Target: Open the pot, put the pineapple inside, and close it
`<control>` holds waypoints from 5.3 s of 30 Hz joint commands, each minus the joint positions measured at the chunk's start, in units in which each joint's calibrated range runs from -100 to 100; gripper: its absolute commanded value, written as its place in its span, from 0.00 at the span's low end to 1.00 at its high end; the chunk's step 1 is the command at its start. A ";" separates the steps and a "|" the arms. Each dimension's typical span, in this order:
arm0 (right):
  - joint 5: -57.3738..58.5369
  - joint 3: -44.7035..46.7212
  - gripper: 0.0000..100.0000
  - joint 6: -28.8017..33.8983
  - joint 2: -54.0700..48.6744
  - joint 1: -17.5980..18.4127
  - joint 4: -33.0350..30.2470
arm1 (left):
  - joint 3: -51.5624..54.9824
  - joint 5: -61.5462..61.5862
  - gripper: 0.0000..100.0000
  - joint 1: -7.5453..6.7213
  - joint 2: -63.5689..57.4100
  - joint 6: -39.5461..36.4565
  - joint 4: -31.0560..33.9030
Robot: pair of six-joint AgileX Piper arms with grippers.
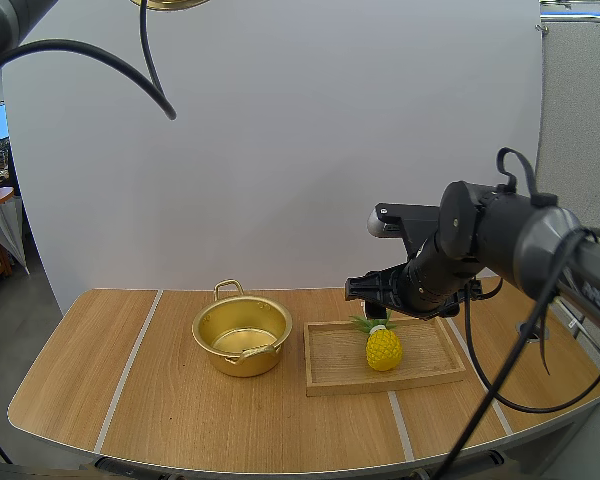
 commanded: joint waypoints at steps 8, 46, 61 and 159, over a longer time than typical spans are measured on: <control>-5.86 -4.15 1.00 -0.79 11.07 -0.24 -0.62 | -0.58 -2.57 0.00 -0.08 -0.27 -0.60 0.27; -12.78 -10.08 1.00 0.00 38.92 -0.24 -3.35 | -0.58 -2.57 0.00 -0.08 -0.27 -0.60 0.27; -12.14 -10.82 0.00 -1.03 35.24 -0.16 -0.48 | -0.58 -2.57 0.00 -0.08 -0.27 -0.60 0.27; 8.28 -33.19 1.00 -4.87 28.35 20.68 0.29 | -0.58 -2.57 0.00 -0.08 -0.27 -0.60 0.27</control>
